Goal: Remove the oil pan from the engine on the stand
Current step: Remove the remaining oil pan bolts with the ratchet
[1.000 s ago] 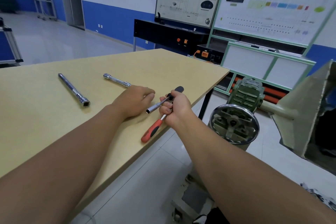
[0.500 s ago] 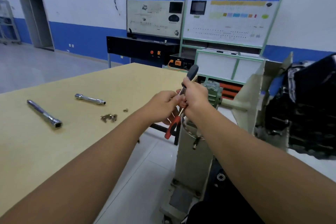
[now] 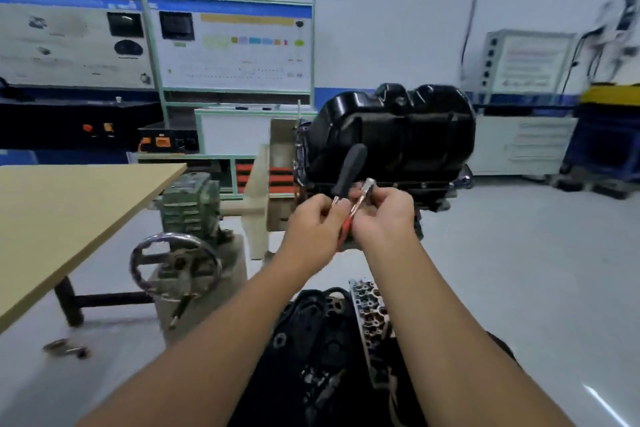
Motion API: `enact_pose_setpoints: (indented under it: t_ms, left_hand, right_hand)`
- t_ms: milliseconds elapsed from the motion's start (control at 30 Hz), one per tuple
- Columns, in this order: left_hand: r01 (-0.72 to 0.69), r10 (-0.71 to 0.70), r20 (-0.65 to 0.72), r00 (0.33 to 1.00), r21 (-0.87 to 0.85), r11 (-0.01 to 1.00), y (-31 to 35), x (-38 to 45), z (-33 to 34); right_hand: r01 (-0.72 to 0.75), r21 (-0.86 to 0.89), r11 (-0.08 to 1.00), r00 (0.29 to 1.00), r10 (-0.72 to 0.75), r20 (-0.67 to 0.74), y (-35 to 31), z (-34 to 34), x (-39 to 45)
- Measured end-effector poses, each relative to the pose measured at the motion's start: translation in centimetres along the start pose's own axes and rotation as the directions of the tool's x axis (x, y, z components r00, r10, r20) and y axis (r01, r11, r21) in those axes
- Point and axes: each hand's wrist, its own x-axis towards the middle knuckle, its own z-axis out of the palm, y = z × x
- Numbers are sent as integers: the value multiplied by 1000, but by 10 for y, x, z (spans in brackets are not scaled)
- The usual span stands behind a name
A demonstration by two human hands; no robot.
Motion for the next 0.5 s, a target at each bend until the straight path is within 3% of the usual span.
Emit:
enact_pose_setpoints:
  t_ms: [167,333,433,500]
  left_hand:
    - [-72,72,-7,997,-28,997,-29,12,83]
    - [-195,194,-25,981,-112,974,-36,38,132]
    - [-345,351,11,936,-152,926,-30,66,136]
    - [-431,437,12,900,-134,892,-21,87,133]
  right_hand:
    - [122,-213,969,992,-117,39,-55,-48,25]
    - [357,-448,820,933,-335,131,-87,-59,41]
    - [502,-445,742,862,-475,179,-114,-34,49]
    - [548,-348,760,836,-513,196,-136,-8,60]
